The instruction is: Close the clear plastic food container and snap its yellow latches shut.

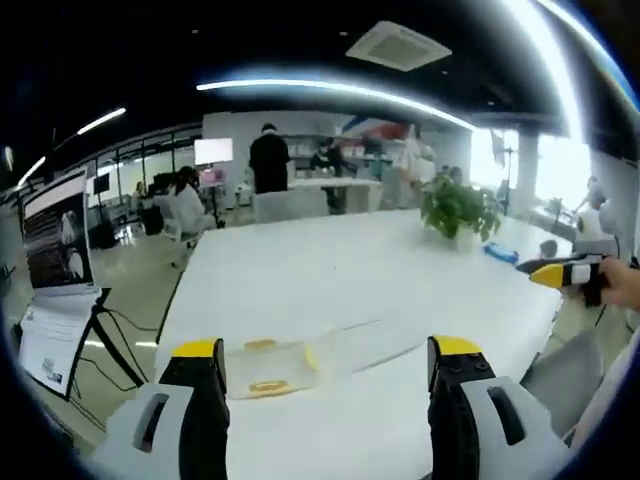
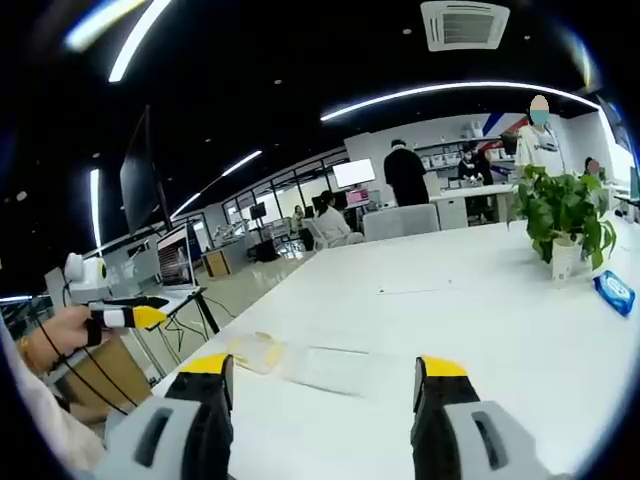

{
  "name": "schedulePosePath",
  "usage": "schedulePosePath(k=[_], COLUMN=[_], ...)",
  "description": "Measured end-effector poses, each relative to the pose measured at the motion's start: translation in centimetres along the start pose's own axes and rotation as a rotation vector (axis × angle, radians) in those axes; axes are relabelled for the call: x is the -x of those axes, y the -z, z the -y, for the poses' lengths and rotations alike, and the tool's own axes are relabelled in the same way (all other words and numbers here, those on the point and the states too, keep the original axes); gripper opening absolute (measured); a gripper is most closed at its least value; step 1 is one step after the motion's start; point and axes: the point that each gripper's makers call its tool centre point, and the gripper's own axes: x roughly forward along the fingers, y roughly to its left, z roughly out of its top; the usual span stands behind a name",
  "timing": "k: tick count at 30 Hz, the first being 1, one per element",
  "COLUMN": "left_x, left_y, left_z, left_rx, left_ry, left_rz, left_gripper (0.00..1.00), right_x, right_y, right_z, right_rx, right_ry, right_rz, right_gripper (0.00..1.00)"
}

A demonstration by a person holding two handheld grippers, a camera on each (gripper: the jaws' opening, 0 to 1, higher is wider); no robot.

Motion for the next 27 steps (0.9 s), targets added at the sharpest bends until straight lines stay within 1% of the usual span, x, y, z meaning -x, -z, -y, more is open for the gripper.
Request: schedulePosePath(k=[2,5,10,15,22,27], left_x=[-0.17,-0.23,-0.07,0.03,0.2,0.35], left_y=[0.15,0.16,0.36,0.72,0.61,0.58], left_z=[0.24,0.37,0.2,0.08,-0.21,-0.22], left_rx=[-0.023,-0.003,0.04,0.058,0.066,0.081], left_ry=[0.006,0.015,0.009,0.016,0.006,0.008], left_rz=[-0.008,0.003,0.019,0.013,0.026,0.038], left_gripper=[0.8,0.82,0.83,0.82,0.83,0.83], right_x=[0.06,0.13,0.2,0.1,-0.13,-0.2], right_y=[-0.33,-0.68,-0.48,-0.36,-0.76,-0.37], right_z=[0.16,0.27,0.41,0.36,0.49,0.19], right_rx=[0.001,0.01,0.017,0.012,0.013,0.005], right_ry=[0.004,0.006,0.01,0.008,0.011,0.007], right_rz=[0.007,0.012,-0.004,-0.01,0.002,-0.006], right_gripper=[0.73,0.73,0.73,0.73,0.73,0.73])
